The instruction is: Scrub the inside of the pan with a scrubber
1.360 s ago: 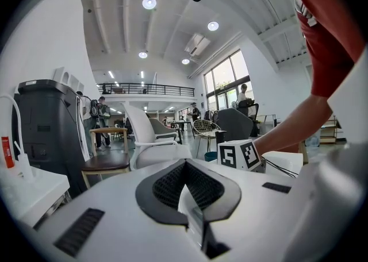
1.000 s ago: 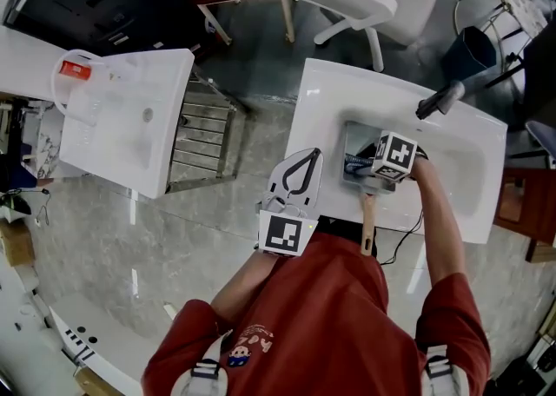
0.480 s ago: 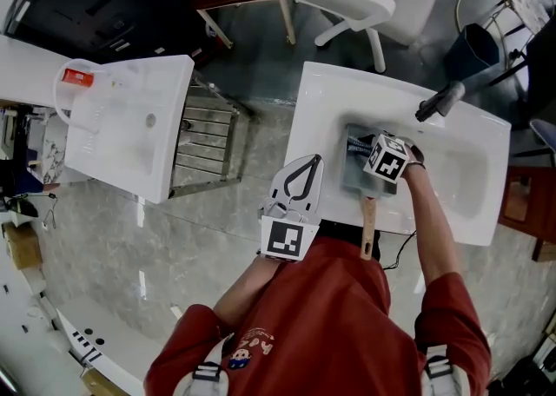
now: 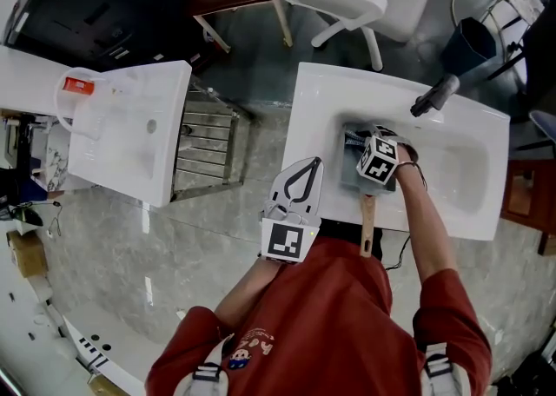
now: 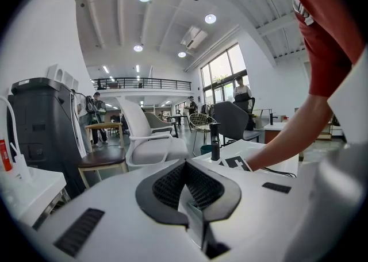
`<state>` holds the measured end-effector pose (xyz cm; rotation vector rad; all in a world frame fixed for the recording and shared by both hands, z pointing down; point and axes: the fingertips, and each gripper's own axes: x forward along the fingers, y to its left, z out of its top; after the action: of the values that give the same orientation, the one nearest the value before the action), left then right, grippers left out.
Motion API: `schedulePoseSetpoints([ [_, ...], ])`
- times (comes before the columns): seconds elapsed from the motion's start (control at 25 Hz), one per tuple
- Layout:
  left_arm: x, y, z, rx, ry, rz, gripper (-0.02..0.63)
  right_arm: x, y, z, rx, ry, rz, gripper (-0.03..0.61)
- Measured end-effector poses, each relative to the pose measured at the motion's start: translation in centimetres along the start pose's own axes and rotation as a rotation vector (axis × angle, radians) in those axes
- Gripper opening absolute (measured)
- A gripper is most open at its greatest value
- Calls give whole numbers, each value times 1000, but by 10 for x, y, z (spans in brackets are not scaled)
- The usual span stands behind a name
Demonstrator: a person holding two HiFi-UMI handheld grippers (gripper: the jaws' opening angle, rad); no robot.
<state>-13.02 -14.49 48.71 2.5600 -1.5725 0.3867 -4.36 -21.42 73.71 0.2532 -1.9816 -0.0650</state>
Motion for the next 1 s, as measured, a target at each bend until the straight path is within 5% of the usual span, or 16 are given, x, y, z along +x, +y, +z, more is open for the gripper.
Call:
schedulePoseSetpoints([
  [0.4, -2, -7, 4, -3, -11, -10, 11, -36, -2, 0, 27, 5, 28, 158],
  [0.76, 2, -21, 8, -10, -23, -43, 11, -89, 52, -2, 88, 43, 361, 158],
  [1.0, 3, -25, 8, -5, -22, -53, 11, -93, 68, -12, 142, 50, 465, 156],
])
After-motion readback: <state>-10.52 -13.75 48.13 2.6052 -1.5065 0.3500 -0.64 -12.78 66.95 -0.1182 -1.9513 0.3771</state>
